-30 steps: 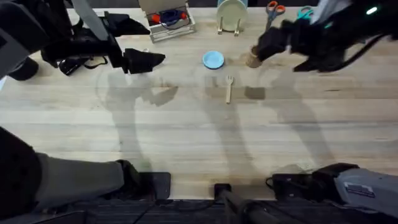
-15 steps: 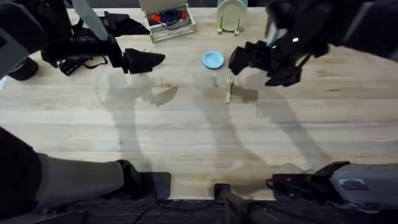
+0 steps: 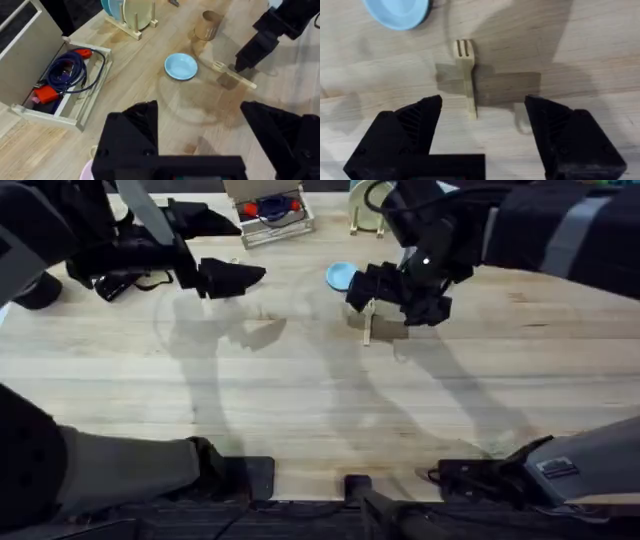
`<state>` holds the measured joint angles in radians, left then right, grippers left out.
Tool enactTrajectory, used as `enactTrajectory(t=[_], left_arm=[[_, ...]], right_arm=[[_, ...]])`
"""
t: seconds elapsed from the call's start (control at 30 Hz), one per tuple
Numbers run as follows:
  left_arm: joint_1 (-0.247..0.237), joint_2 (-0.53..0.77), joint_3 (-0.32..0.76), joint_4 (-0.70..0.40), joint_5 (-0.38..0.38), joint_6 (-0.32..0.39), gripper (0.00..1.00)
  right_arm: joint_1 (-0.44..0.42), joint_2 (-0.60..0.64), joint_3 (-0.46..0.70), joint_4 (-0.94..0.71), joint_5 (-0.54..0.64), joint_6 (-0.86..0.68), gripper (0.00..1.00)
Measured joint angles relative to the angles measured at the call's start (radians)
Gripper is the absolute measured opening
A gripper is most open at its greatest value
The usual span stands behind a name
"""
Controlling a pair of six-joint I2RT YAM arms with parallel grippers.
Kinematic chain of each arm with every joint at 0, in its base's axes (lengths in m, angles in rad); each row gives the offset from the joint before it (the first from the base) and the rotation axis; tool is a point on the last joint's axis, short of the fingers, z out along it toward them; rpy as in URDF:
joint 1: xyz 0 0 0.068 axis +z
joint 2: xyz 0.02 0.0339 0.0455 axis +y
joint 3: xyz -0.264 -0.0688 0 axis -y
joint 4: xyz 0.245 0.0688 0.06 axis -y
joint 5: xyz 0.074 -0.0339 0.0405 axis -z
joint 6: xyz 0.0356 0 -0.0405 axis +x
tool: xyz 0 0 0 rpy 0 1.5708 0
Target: Pick up a utensil and set it on the pink plate, then put the other utensil in the container.
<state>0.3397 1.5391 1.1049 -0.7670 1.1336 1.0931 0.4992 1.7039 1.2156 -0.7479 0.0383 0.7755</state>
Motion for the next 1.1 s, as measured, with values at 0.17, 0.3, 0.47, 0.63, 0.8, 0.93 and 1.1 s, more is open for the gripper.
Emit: enactTrajectory(t=[0.17,0.3,0.47,0.63,0.8,0.93,1.1], left_arm=[[0.0,0.0,0.0,0.0,0.0,0.0,0.993],[0.0,0.0,0.0,0.0,0.0,0.0,0.993],[0.0,0.0,0.0,0.0,0.0,0.0,0.993],[0.0,0.0,0.0,0.0,0.0,0.0,0.993],[0.0,0.0,0.0,0.0,0.0,0.0,0.993],[0.0,0.0,0.0,0.0,0.0,0.0,0.993],[0.0,0.0,0.0,0.0,0.0,0.0,0.993]], right_arm=[[0.0,0.033,0.0,0.006,0.0,-0.005,0.995],[0.0,0.045,0.0,0.027,0.0,-0.007,0.995],[0.001,0.067,0.0,0.045,0.0,-0.024,0.995],[0.004,0.093,0.0,0.045,0.0,-0.036,0.995],[0.005,0.102,0.001,0.043,0.004,-0.041,0.995],[0.009,0.12,0.019,0.027,0.011,-0.043,0.993],[0.01,0.123,0.023,0.021,0.015,-0.043,0.992]])
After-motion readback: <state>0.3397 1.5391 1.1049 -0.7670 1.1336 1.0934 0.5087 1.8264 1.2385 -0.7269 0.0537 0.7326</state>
